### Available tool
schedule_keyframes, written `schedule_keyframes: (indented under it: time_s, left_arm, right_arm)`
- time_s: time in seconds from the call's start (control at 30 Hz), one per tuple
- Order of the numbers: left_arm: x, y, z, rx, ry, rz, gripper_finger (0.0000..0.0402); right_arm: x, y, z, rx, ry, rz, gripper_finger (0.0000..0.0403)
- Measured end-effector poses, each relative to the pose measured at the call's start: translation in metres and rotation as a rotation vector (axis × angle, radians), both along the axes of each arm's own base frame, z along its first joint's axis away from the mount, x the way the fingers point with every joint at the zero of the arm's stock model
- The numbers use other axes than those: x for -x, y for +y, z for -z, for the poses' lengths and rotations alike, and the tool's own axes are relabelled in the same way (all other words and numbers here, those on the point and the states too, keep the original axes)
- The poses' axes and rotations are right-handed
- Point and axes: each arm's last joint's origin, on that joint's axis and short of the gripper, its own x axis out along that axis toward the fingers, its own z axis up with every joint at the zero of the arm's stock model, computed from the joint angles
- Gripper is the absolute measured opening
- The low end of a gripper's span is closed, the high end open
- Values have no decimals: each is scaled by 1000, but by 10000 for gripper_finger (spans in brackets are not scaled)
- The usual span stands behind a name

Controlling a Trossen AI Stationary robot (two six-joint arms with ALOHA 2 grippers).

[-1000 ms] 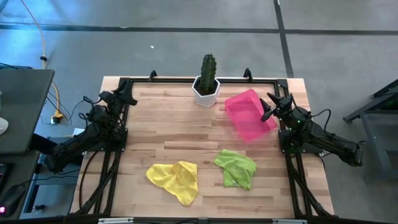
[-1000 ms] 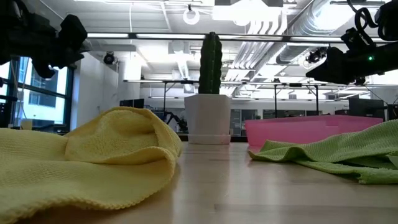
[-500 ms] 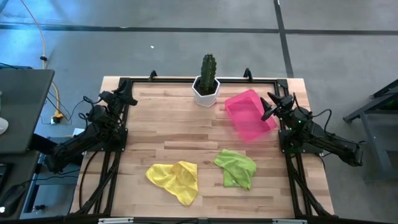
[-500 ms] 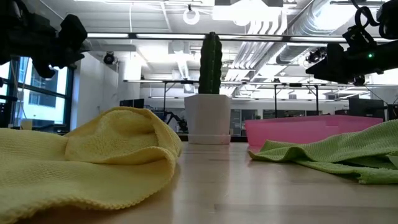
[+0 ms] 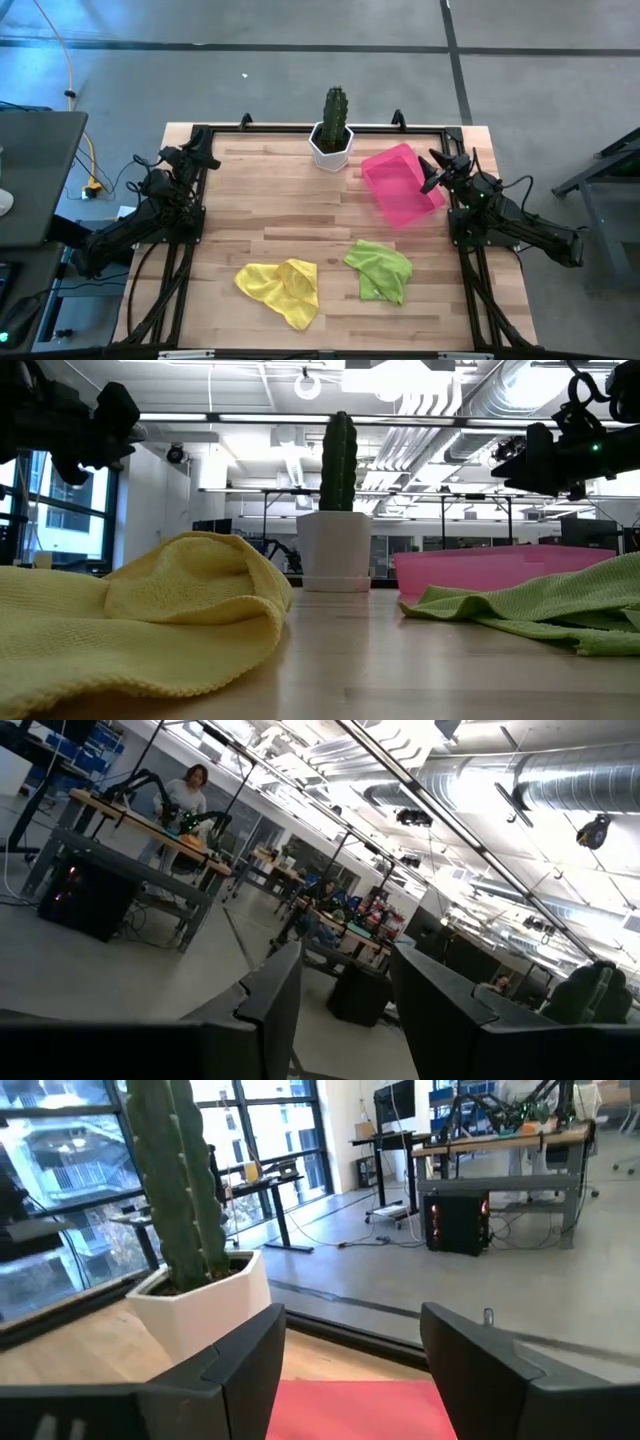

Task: Roll microfiber towels into tight, uniform cylinder then place into a basket
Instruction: Fold the green towel

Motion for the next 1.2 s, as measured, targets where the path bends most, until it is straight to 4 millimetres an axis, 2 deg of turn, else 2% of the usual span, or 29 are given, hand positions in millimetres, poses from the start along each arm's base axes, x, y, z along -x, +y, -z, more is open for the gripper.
schedule_keyframes:
  time_s: [0.23,0.37,0.53,0.73,1.03,1.2]
  left_arm:
    - [0,0,0,0,1,-1,145]
    - [0,0,0,-15,50,-14,145]
    - [1,-3,-9,-89,-22,24,145]
    - [0,-10,-22,-290,40,200,145]
    - [0,-12,-53,-356,97,227,145]
    - [-10,-6,-71,-349,149,292,145]
  right_arm:
    - [0,0,0,-148,-179,-18,226]
    - [0,0,-3,-151,-221,-15,226]
    - [1,1,-15,-63,-309,-36,226]
    - [2,4,-28,76,-344,-95,226]
    - [5,5,-37,163,-386,-96,226]
    - [8,6,-43,213,-425,-99,226]
